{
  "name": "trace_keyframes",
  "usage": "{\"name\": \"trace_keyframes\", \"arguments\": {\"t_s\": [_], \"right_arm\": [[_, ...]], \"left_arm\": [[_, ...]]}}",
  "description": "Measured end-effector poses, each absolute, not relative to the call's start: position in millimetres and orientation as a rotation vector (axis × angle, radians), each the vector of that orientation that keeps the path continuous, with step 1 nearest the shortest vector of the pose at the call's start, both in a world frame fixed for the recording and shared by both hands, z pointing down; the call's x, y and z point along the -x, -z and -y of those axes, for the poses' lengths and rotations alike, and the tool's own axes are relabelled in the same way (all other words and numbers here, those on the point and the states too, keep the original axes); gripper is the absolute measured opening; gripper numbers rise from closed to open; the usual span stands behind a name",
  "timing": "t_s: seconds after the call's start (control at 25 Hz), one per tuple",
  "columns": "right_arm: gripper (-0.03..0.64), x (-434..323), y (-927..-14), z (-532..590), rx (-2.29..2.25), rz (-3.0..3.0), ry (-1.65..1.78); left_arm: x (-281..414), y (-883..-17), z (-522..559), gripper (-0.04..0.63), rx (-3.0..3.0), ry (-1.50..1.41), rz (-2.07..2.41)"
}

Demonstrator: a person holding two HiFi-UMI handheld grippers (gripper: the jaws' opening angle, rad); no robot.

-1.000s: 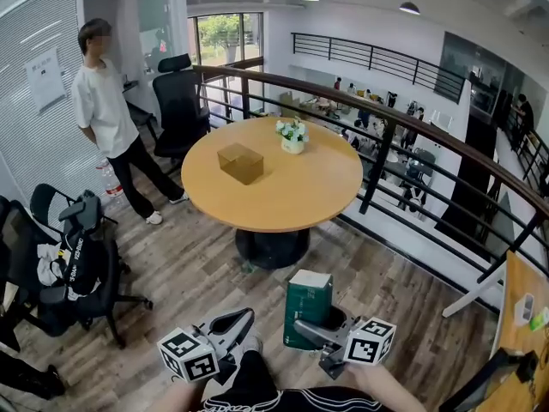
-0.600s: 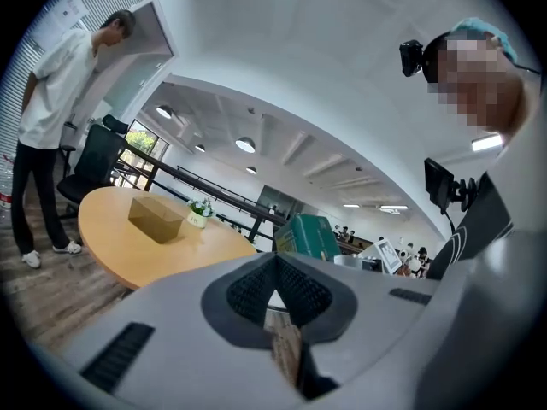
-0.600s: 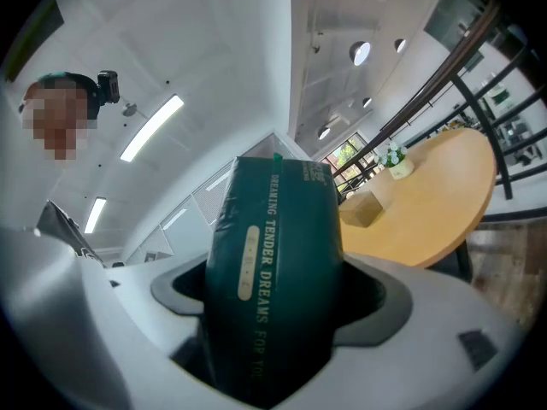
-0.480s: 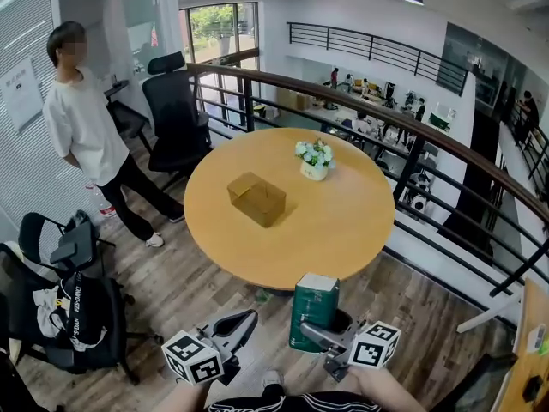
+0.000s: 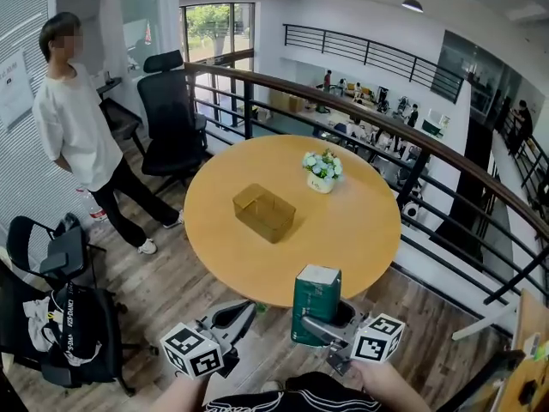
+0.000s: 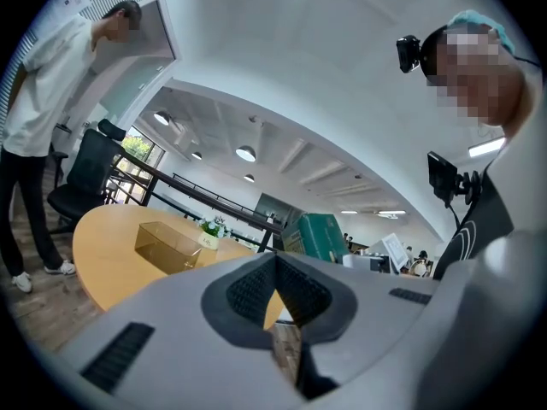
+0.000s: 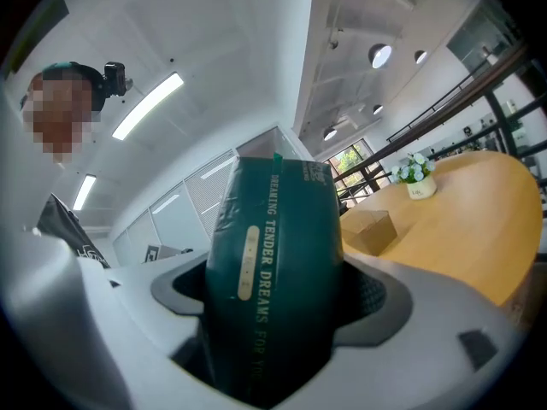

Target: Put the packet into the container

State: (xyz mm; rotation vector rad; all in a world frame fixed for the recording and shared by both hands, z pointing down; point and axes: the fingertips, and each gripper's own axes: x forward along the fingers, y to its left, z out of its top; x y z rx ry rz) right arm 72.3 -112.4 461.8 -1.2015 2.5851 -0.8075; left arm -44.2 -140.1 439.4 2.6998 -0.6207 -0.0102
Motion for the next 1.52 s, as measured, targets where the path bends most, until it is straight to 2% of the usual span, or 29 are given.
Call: {"name": "trace_keyframes", "arguments": {"t_s": [0.92,1.52], "right_arm": [[0.424,-74.5,-468.4,218.1,1.070,-2.604,0.886],[0.423,-88.8,-491.7,305.9,1.220,-2.796,0.806]], "left_arm": [[40.4,-438.8,228.5,0.006,-2.668,-0.019,0.716],[25.7,-467.6,287.3,0.006,-2.572,-0.034,0.756]]}}
